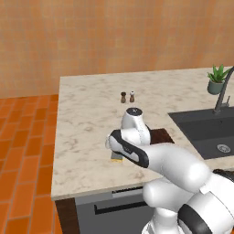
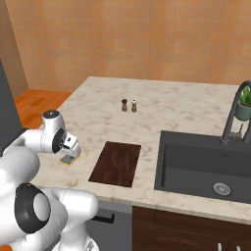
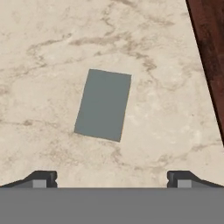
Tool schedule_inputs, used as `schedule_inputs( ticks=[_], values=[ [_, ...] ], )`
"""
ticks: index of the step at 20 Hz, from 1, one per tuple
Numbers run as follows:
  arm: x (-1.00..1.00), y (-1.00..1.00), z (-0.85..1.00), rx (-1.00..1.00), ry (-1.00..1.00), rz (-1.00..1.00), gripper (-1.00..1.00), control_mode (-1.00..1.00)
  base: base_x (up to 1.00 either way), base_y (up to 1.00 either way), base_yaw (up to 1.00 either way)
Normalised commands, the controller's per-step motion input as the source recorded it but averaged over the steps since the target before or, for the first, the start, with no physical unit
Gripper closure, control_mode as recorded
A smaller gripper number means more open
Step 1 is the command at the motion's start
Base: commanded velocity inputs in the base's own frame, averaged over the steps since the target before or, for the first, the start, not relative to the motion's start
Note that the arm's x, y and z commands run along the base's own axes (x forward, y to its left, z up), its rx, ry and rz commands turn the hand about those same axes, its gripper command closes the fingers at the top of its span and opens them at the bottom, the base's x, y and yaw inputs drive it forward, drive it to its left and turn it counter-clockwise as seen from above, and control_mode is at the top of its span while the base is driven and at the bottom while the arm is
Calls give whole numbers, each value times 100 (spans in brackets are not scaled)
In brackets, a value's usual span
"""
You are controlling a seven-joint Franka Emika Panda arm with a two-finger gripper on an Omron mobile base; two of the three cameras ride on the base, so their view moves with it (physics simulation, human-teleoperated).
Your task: Pick up the sponge from the counter and clean the cutting board by briefly scrubbing or pressing down on the cutting board. Once finished, release the sponge.
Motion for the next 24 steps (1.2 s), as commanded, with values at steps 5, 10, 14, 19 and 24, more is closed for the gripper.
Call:
schedule_inputs(
  ticks=[5, 10, 14, 19, 24],
  values=[
    [21, 8, -8, 1, 0, 0, -100, -100, 0, 0, 0],
    [25, 1, -7, 0, 0, -3, -100, -100, 0, 0, 0],
    [32, 1, -8, 0, 0, -1, -100, -100, 0, 0, 0],
    [16, 6, -10, 0, 0, 0, -100, -100, 0, 0, 0],
    [0, 1, -18, 0, 0, 0, -100, -100, 0, 0, 0]
  ],
)
